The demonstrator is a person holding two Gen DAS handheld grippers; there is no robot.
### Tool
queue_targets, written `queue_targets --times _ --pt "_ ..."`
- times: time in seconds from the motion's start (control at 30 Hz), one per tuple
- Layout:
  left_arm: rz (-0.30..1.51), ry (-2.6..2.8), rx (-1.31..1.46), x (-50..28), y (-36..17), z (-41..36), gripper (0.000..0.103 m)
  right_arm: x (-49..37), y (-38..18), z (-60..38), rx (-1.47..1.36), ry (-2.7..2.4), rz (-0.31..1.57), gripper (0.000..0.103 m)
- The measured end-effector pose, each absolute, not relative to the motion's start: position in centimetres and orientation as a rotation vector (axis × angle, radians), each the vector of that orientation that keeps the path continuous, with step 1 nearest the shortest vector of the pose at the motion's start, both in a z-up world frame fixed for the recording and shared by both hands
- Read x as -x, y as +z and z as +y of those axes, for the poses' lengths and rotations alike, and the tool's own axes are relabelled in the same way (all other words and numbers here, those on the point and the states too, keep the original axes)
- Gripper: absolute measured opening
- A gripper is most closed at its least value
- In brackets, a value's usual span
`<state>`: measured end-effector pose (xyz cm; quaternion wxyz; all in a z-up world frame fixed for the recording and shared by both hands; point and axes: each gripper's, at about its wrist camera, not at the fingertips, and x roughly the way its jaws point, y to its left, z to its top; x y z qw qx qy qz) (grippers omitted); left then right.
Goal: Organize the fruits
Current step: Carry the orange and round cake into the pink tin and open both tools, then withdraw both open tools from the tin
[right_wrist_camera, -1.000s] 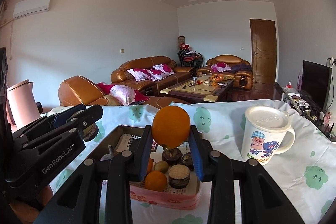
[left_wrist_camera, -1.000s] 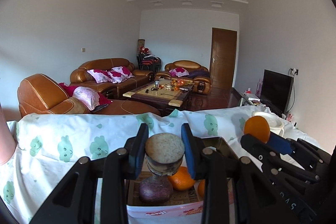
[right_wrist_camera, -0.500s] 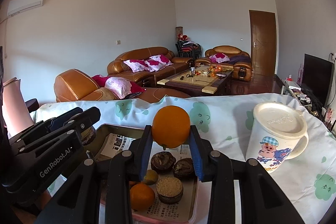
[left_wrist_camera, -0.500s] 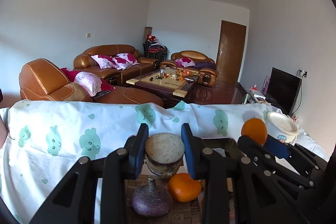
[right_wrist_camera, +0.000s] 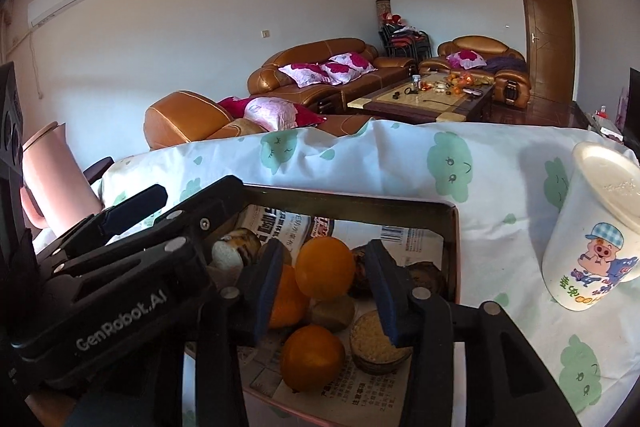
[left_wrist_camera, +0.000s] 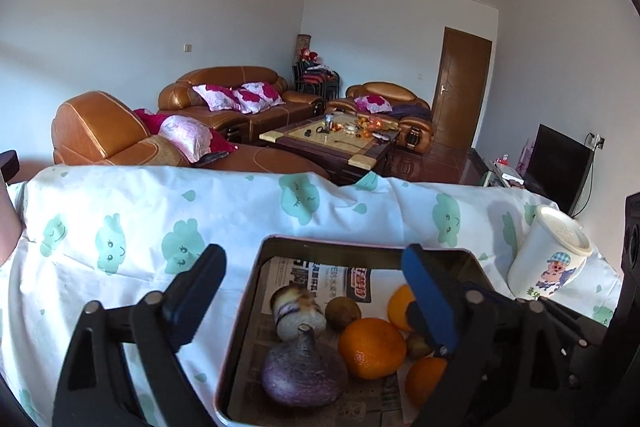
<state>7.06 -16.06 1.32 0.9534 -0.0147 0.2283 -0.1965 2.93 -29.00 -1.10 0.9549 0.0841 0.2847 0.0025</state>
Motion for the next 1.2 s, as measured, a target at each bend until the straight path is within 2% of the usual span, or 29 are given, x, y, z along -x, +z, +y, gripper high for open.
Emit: queue_targets --times 0.03,0.13,0.57,0.77,0.8,0.9,1.2 --pt "0.449 -0.408 0.017 -6.7 1.6 -16.2 0.103 -2.7 -1.0 -28.8 -0.16 0.01 0.564 0.065" --pt "0.415 -0.411 -0.023 -5.8 2.2 -16.8 0.103 -1.9 -0.5 -27.8 -0.12 0.027 0.515 0.076" --pt "0.418 -0.337 0.005 -5.6 2.7 -15.1 0.103 -0.1 -0.5 -30.2 -0.161 -0.177 0.503 0.076" --pt "0.387 -0.233 0.005 -5.3 2.2 -13.9 0.103 2.2 0.5 -31.0 -0.192 -0.303 0.361 0.077" --pt "0.376 -0.217 -0.009 -5.2 2.1 -13.8 0.103 2.8 0.8 -30.9 -0.196 -0.299 0.314 0.078" --pt "0.351 -0.201 -0.033 -4.6 1.9 -13.5 0.103 4.3 1.6 -30.2 -0.159 -0.339 0.217 0.091" --pt "0.424 -0.233 -0.046 -4.6 1.0 -13.5 0.103 4.1 2.1 -28.2 -0.088 -0.354 0.212 0.093"
